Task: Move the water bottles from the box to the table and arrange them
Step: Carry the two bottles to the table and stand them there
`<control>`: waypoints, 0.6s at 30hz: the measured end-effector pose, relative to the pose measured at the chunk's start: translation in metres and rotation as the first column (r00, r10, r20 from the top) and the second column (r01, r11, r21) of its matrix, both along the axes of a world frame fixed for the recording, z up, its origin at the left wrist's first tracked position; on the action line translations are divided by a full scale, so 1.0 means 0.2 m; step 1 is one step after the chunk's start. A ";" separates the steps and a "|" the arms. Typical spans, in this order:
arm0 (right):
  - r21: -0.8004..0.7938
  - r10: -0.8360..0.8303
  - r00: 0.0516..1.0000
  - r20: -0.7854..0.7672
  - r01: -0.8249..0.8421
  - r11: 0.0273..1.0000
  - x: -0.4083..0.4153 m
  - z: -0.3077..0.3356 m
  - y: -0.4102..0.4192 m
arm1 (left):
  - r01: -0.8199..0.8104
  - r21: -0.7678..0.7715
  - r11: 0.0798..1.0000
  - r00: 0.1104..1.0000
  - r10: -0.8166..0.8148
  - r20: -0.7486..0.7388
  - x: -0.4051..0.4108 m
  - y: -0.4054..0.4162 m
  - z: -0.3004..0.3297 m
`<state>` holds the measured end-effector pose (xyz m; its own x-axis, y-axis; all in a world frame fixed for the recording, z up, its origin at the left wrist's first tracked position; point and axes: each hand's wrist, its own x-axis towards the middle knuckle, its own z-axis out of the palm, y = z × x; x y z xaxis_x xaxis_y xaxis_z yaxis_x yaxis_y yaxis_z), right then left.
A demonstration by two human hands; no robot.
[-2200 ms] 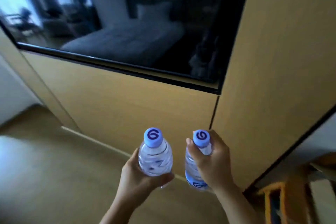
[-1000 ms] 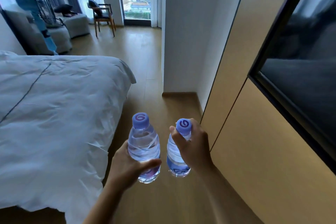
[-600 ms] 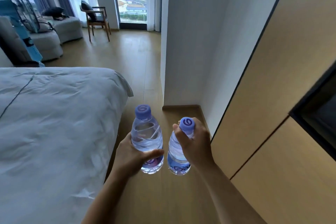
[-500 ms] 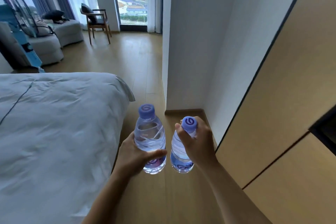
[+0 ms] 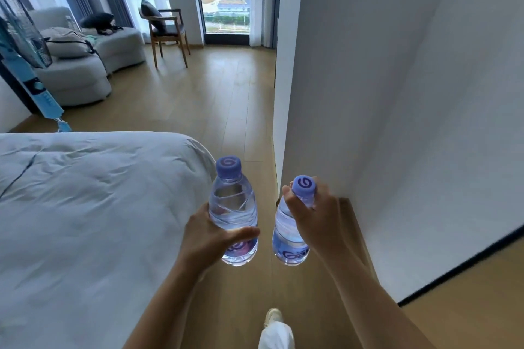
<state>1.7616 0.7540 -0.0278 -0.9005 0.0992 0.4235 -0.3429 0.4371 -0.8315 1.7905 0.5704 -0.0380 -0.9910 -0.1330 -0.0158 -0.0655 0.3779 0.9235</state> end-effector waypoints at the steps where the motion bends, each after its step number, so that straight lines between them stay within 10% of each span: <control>1: 0.006 0.014 1.000 -0.002 -0.014 1.000 -0.16 -0.01 0.00 | -0.007 0.003 1.000 1.000 0.007 0.002 -0.15 0.01 0.00; 18: 0.005 0.067 0.998 -0.005 -0.067 0.998 -1.98 -0.01 -0.17 | -0.135 0.045 0.990 0.989 0.131 0.071 -1.84 -0.16 0.04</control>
